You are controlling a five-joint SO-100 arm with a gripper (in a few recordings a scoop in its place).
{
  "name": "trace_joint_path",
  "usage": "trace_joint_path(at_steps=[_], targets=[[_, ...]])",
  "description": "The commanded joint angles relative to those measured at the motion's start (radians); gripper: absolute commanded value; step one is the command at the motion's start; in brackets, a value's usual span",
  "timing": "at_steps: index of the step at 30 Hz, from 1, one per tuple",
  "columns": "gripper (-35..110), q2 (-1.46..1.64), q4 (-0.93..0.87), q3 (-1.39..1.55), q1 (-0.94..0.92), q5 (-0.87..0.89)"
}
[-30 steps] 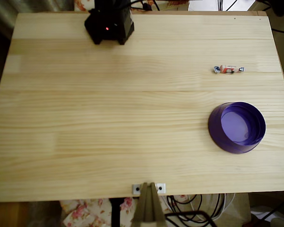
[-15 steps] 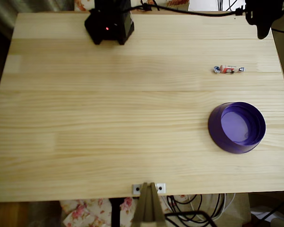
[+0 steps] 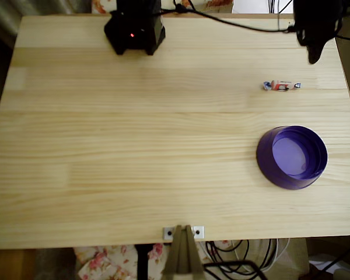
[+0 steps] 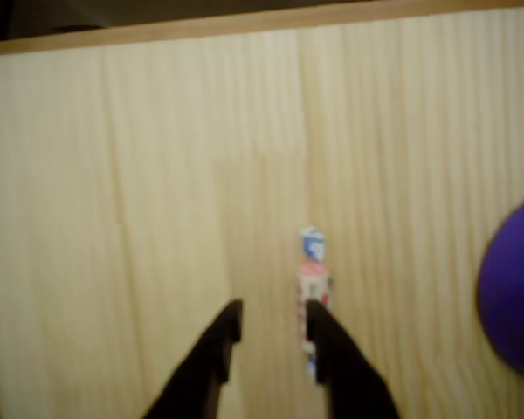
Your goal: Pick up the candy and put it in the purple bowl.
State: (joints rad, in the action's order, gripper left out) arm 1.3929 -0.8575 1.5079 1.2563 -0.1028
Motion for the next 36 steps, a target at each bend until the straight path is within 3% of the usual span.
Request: trace_joint_path(at_steps=[1,36], targets=[[12,0.031,0.043,0.008,-0.005,-0.011],[14,-0.014,0.206,0.198,-0.069,0.006]])
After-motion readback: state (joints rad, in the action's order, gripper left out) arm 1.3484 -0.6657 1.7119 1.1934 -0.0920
